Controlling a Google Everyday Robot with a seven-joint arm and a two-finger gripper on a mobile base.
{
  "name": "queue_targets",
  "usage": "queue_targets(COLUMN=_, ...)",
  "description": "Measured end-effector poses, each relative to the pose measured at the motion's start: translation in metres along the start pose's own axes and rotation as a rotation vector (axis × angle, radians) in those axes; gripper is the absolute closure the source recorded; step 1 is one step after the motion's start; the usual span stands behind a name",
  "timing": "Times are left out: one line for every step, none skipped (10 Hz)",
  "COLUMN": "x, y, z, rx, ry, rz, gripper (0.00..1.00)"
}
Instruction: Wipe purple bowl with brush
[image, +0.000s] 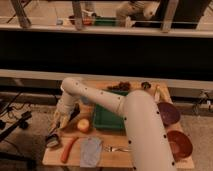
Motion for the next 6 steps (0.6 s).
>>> queue_targets(x=-0.007, y=0.000, z=-0.007, rx=0.012, ry=0.007, rz=-0.018, gripper=1.00)
queue_targets(x=-0.011, y=0.000, z=-0.010, rx=0.020, ry=0.011, rz=-0.031, gripper=1.00)
queue_targets(x=-0.016, y=0.000, z=-0.013, rx=0.029, ry=0.016, rz=-0.044, gripper=1.00)
queue_targets(x=-0.023, y=0.001, z=-0.021, rx=0.045, ry=0.026, rz=-0.061, gripper=1.00)
queue_targets(x=-0.029, y=0.003, z=-0.031, rx=0.060, ry=0.043, rz=-0.069, gripper=1.00)
queue_targets(x=-0.037, y=0.006, z=-0.046, rx=0.079, ry=0.080, rz=-0.081, gripper=1.00)
